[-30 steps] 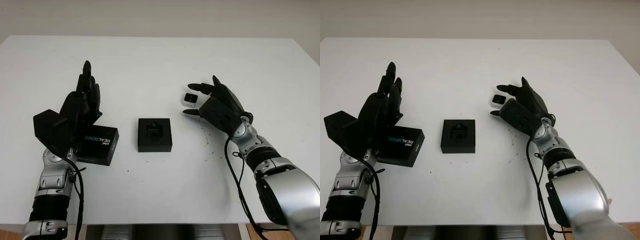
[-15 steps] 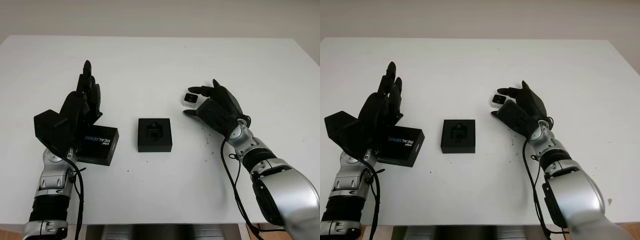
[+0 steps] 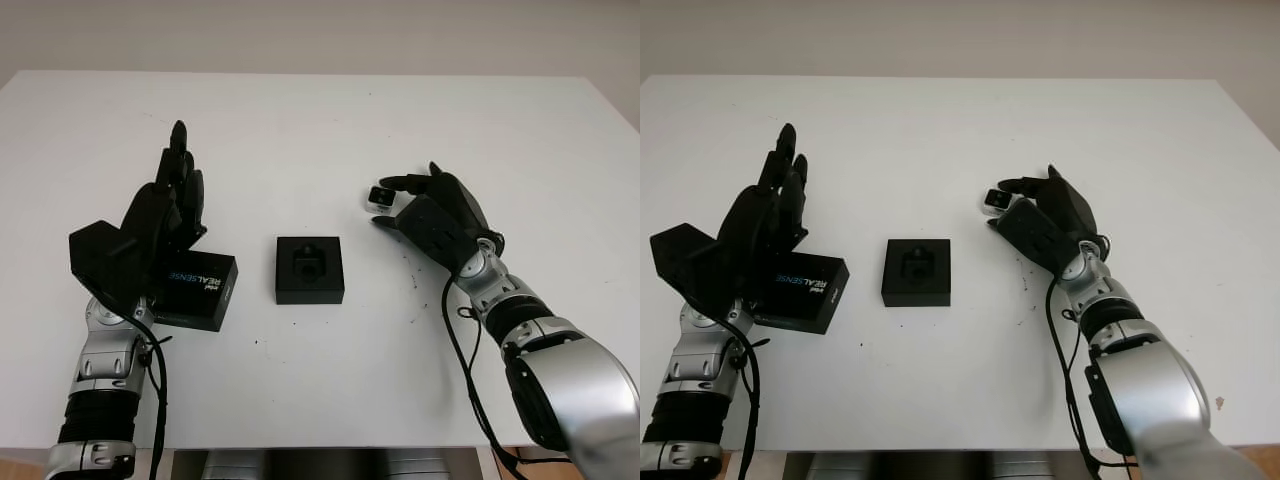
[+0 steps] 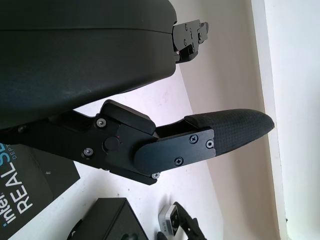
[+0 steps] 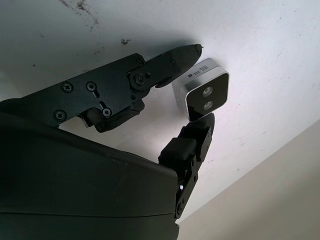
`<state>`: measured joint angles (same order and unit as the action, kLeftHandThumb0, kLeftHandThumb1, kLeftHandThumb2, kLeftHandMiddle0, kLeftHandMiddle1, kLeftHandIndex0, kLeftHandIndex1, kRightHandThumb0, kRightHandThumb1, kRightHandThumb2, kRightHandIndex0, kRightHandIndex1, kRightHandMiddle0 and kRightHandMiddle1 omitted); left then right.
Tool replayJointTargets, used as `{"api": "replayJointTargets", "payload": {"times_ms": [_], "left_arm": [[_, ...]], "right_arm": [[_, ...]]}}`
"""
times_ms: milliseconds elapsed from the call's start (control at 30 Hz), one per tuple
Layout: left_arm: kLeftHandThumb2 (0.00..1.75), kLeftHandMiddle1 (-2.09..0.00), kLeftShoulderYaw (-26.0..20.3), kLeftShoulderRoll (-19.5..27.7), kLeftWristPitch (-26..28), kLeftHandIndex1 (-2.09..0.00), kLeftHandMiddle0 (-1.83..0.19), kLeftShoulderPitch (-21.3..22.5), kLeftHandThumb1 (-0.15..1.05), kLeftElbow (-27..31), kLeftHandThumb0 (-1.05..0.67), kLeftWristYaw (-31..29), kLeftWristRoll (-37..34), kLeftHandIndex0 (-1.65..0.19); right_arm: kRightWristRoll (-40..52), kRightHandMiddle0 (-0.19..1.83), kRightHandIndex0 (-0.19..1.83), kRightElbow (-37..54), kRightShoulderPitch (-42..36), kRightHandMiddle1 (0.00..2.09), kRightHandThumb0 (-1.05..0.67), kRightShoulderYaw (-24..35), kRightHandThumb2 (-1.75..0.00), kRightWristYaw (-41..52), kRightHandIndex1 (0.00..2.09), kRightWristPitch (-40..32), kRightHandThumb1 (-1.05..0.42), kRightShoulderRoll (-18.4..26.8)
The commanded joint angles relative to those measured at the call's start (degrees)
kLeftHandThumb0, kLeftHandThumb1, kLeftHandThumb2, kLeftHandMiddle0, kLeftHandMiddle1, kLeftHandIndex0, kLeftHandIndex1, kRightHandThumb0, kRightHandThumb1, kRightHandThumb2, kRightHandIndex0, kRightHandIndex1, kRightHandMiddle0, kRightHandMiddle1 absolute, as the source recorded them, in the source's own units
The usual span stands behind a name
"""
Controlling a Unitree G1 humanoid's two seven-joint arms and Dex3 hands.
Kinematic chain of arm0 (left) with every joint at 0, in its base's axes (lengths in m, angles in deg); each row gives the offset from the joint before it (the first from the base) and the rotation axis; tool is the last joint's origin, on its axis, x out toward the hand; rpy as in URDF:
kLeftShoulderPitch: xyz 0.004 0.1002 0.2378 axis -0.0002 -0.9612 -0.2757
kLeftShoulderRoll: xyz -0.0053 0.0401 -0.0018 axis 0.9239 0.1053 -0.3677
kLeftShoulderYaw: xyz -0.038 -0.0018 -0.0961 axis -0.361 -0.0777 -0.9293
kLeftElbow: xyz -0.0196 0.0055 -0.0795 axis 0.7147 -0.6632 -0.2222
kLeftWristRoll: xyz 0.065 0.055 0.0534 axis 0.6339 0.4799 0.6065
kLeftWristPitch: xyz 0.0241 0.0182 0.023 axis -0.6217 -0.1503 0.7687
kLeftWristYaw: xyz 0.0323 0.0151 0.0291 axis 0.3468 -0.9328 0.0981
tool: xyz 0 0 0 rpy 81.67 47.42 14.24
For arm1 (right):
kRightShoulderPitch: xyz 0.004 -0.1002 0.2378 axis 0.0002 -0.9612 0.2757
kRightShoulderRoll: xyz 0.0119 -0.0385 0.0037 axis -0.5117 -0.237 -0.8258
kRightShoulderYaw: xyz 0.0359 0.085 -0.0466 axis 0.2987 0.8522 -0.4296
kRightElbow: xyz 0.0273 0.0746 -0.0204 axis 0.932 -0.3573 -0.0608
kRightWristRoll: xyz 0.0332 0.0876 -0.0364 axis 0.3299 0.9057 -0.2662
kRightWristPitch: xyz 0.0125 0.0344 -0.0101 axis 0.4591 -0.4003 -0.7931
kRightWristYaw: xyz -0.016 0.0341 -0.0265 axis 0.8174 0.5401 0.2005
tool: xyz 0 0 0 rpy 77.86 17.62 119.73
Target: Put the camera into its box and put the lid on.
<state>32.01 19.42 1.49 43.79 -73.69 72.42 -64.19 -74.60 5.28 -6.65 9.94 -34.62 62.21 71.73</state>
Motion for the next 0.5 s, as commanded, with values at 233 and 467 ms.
{"api": "replayJointTargets", "payload": {"times_ms": [233,467], "left_arm": [[0.70,0.00,0.04,1.32,0.17,0.00,0.19,-0.79,1.05,0.95,-0.88,-0.53,-0.16,0.19],[0.69,0.00,0.01,1.35,0.03,0.00,0.19,-1.19,1.05,1.38,-0.88,-0.09,-0.16,0.19]], "right_arm": [[-0.11,0.79,0.11,-0.73,-0.75,0.23,-0.37,0.07,-0.06,-1.81,0.08,-0.14,-0.87,0.15],[-1.15,0.77,0.18,-1.09,-1.01,0.50,-0.34,-0.85,-0.06,-3.73,0.07,-0.78,-0.90,-0.46]]}}
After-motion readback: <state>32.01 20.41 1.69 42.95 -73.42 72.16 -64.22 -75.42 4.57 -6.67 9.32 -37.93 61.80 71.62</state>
